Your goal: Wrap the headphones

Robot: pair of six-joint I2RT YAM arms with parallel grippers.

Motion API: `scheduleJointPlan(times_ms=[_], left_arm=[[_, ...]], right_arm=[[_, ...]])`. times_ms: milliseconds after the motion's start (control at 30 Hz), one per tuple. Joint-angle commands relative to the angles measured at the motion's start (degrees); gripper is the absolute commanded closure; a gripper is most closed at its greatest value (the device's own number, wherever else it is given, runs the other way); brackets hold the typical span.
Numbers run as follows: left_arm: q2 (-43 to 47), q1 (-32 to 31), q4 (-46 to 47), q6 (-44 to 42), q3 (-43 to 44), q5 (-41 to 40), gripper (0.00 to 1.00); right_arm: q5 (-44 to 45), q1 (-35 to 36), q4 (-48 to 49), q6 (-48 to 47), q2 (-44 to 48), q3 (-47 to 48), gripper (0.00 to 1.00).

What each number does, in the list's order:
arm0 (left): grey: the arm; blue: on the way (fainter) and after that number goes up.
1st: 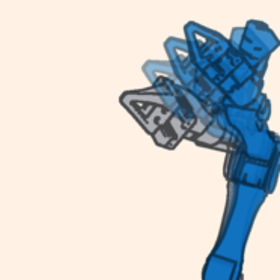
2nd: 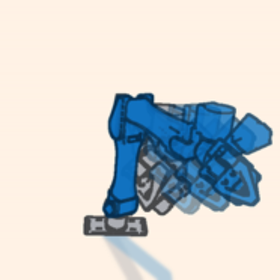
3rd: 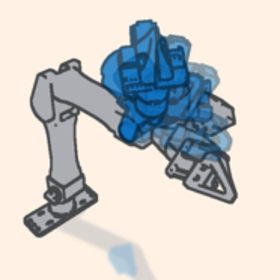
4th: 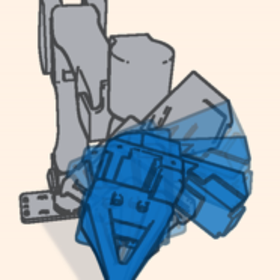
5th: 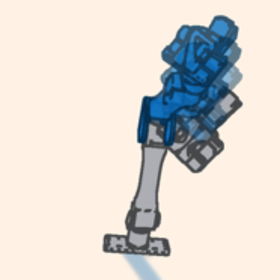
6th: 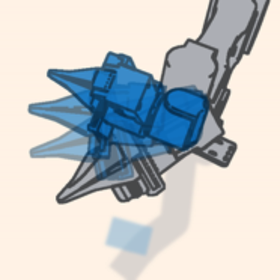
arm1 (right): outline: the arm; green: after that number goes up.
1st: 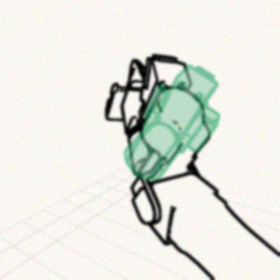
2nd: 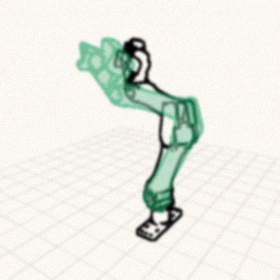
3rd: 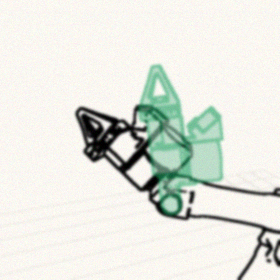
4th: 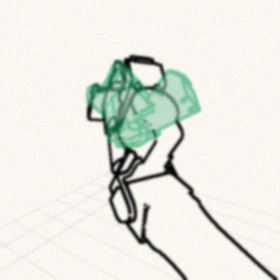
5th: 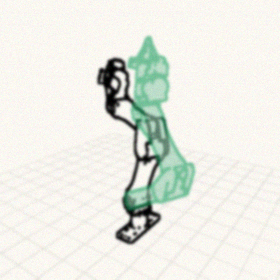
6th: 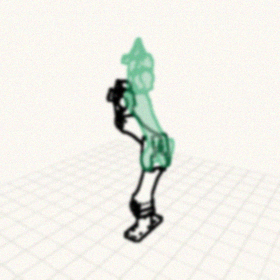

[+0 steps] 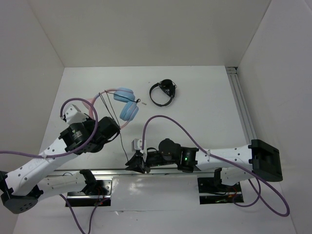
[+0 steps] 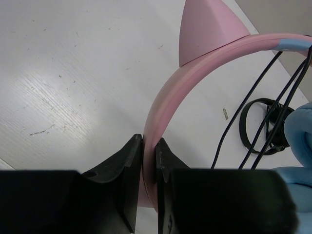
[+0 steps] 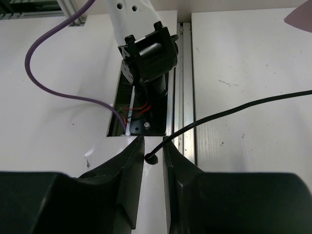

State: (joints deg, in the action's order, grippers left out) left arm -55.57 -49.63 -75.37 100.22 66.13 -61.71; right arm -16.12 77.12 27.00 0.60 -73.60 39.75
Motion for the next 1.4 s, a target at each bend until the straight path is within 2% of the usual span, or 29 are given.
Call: scheduleJointPlan(times_ms=[0,100,300,533,767,967,1067,1200,1333,1367], left_arm=[[1.52,0.32,3.39,0.94,1.72,-3.94,1.0],[1.52,0.32,3.39,0.41,1.72,-3.94,1.0],[1.52,0.32,3.39,0.41,1.72,-3.94,1.0],[2.04,1.63,3.39,0.94,1.72,-3.94,1.0],[0.73,2.17,3.39,1.02,-1.08,-3.94,1.0],[-0.94,2.17,4.01,1.03,-4.07,-1.48,1.0],[-0.94,2.17,5.67,1.03,-7.23,-0.25,1.0],[0.72,1.12,12.51,-4.41,-12.15,1.59,1.0],[4.14,-0.38,22.27,-14.68,-17.07,3.0,1.0],[4.94,-1.25,24.46,-19.93,-18.04,3.87,1.0]], right_arm=[[-0.93,0.66,4.11,0.63,-0.14,-0.81,0.71],[-0.93,0.66,4.11,0.63,-0.14,-0.81,0.76],[-0.93,0.66,4.64,0.63,-0.66,-0.81,0.99],[-0.4,0.66,2.62,1.68,-0.66,-0.12,1.0],[4.33,4.52,-7.21,2.3,2.13,3.4,1.0],[14.34,6.46,-18.63,-4.02,5.49,8.24,1.0],[15.86,6.46,-21.02,-6.04,6.81,9.65,1.0],[21.81,6.46,-22.16,-8.68,8.04,10.18,1.0],[27.35,6.46,-23.48,-12.37,8.04,10.79,1.0],[28.24,6.46,-23.49,-14.03,8.04,11.49,1.0]])
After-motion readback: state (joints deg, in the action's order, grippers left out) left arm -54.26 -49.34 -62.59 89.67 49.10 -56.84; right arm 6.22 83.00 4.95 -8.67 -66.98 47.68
